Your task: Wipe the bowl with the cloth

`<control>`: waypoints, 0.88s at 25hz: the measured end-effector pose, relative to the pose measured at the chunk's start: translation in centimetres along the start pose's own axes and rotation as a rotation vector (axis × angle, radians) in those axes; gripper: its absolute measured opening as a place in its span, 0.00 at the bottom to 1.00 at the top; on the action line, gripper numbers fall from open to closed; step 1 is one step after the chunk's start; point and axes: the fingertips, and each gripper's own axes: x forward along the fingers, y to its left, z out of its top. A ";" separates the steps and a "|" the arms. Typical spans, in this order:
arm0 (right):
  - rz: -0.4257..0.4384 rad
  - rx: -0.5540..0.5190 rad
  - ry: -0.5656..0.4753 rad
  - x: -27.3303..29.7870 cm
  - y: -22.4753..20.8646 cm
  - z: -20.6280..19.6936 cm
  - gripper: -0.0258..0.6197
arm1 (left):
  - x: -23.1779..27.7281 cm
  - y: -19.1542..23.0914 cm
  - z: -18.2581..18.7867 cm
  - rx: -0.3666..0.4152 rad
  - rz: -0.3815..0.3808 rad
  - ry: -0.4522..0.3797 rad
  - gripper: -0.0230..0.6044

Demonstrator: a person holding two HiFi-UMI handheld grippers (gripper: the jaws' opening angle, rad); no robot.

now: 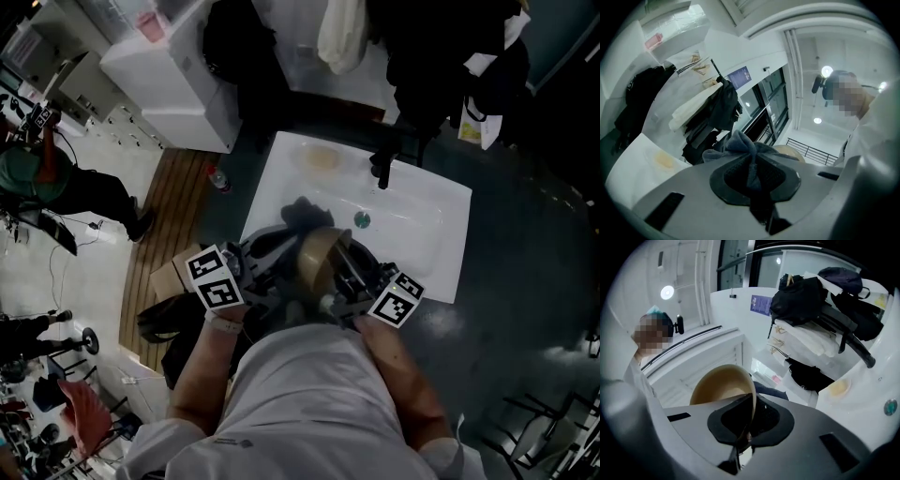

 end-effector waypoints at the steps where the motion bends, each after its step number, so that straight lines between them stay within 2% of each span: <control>1: -0.009 0.027 -0.011 -0.2 -0.4 0.2 0.09 | 0.1 -0.1 -0.5 0.004 -0.001 0.017 0.11; 6: -0.031 0.137 -0.026 -0.8 -1.9 0.3 0.09 | 0.0 -0.5 -2.1 0.013 -0.003 0.066 0.11; 11: -0.018 0.261 -0.020 -0.8 -2.8 -0.4 0.09 | -0.5 -1.0 -1.9 0.017 -0.017 0.053 0.11; 16: 0.029 0.386 0.044 -0.4 -2.7 -2.7 0.09 | -0.9 -0.9 -1.0 0.007 -0.023 0.012 0.11; 19: 0.046 0.415 0.069 -0.3 -2.2 -3.6 0.09 | -1.0 -0.7 -0.2 -0.001 -0.015 -0.014 0.11; 22: 0.060 0.398 0.093 -0.1 -1.8 -3.7 0.09 | -0.8 0.0 0.0 0.003 0.014 -0.022 0.11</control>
